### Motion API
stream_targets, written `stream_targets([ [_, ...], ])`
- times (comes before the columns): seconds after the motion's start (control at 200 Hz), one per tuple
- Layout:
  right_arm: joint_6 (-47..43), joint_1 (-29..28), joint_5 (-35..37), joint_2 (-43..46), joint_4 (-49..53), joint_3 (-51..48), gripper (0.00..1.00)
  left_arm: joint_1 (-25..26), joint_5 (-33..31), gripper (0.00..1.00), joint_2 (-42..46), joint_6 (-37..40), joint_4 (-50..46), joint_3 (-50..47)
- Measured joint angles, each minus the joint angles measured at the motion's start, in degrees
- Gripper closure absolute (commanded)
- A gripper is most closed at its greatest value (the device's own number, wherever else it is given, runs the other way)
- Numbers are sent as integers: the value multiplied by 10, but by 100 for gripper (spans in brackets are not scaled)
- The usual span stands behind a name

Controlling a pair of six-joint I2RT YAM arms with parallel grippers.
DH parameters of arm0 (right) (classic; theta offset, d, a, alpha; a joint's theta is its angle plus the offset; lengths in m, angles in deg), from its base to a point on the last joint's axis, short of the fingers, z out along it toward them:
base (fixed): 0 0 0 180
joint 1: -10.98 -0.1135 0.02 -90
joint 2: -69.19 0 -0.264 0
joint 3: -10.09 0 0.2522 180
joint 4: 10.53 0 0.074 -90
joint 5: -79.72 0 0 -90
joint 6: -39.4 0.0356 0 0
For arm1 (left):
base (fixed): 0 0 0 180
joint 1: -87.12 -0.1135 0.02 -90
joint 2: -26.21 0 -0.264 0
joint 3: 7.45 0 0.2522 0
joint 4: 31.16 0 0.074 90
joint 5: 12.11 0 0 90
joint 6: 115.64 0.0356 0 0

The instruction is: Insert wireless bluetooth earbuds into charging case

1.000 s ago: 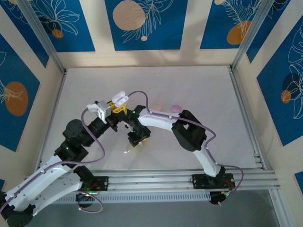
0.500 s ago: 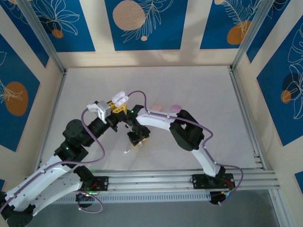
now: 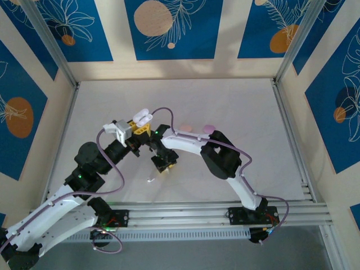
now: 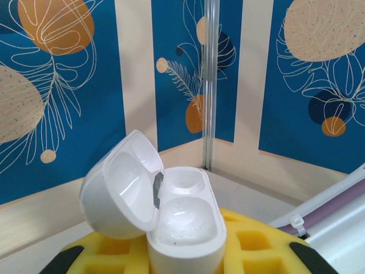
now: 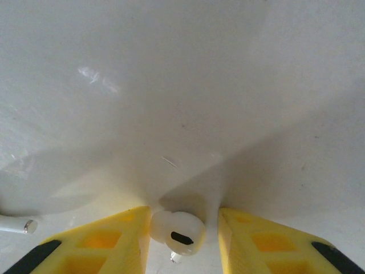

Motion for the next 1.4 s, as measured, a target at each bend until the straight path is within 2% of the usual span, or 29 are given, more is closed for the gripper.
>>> stream_targets([
  [0.3,21,-8,18,-18,26,30,62,0,0,84,0,0,0,0],
  [0.69,28,-9,23,-21,30,34,68,0,-2,84,2,0,0,-2],
  [0.89,32,-2,26,4,-2,-2,69,0,-2,84,3,0,0,-2],
  [1.101,47,43,39,122,-49,-108,69,0,-2,84,-6,-9,0,-2],
  [1.401,55,151,73,392,-115,-233,69,0,24,85,-96,-31,55,-4],
])
